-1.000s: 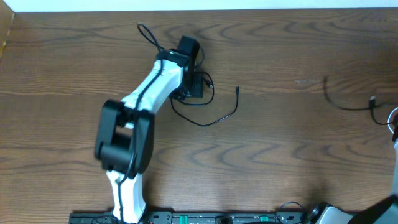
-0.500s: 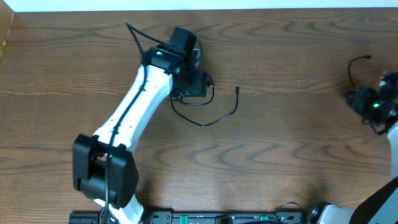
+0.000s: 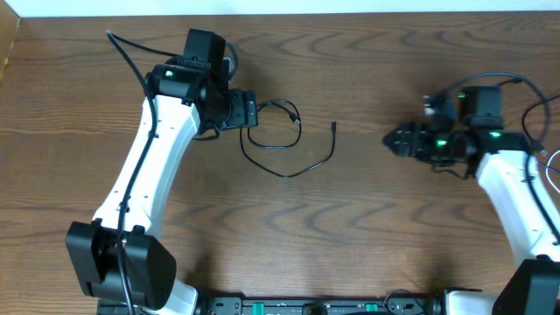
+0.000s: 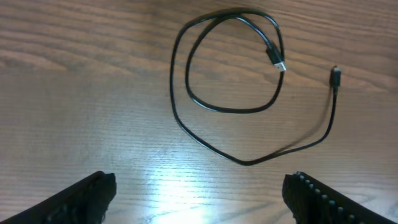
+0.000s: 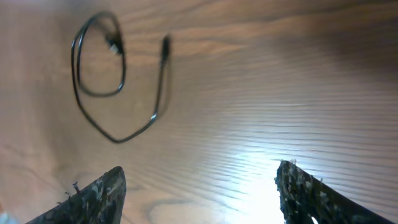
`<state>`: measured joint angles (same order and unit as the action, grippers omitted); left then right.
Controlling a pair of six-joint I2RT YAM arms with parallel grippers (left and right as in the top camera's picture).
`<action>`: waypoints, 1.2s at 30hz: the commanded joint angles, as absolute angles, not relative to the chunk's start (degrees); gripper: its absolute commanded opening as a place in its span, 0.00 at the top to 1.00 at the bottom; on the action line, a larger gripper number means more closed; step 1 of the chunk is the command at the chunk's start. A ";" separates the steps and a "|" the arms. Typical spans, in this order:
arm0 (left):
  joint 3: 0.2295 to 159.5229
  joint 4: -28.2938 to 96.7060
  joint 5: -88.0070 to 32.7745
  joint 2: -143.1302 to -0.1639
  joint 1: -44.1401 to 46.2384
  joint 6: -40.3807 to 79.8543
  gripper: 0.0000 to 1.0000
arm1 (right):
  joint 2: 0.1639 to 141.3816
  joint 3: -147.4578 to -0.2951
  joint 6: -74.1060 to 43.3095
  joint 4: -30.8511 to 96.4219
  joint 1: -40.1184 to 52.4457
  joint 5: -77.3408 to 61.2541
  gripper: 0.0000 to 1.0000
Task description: Untangle cables
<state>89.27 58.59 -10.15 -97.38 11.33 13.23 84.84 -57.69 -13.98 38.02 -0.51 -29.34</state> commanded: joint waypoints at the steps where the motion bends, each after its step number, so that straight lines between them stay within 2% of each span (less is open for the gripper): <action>1: 89.41 59.51 -9.58 -96.97 10.13 12.71 0.07 | 88.14 -58.06 -17.19 37.65 5.87 -26.39 0.27; 4: 89.41 59.96 -9.58 -96.97 10.04 12.71 0.07 | 93.01 -58.06 -19.38 34.20 10.37 -26.33 0.28; 9: 89.38 60.45 -9.58 -96.97 10.04 12.71 0.07 | 102.32 -58.06 -20.78 21.26 16.80 -29.91 0.38; 10: 89.38 60.69 -9.58 -96.97 10.04 12.71 0.07 | 105.06 -58.06 -23.35 16.51 18.33 -29.91 0.39; 17: 89.38 61.10 -9.58 -96.97 10.04 12.71 0.07 | 113.45 -58.06 -35.66 5.02 21.50 -26.50 0.54; 18: 89.38 61.10 -9.61 -96.97 10.04 12.71 0.07 | 114.48 -58.06 -37.80 2.83 22.04 -26.50 0.62; 19: 89.38 61.17 -9.58 -96.97 10.04 12.71 0.07 | 115.28 -58.06 -39.64 0.27 22.96 -26.50 0.91; 20: 89.38 61.23 -9.58 -96.97 10.04 12.71 0.06 | 115.24 -58.06 -39.09 -0.64 23.49 -26.48 0.99; 24: 89.38 61.23 -9.58 -96.97 10.04 12.71 0.06 | 113.10 -58.06 -34.06 0.19 22.31 -26.48 0.99; 28: 89.38 61.23 -9.58 -96.97 10.04 12.71 0.06 | 104.84 -58.15 -29.43 3.31 16.36 -26.44 0.99; 34: 89.38 61.25 -9.58 -96.97 10.04 12.71 0.06 | 85.65 -59.18 -29.47 4.05 -1.56 -25.71 0.99; 36: 89.38 61.23 -9.61 -96.97 10.04 12.71 0.06 | 78.61 -60.01 -29.45 4.08 -10.33 -22.17 0.99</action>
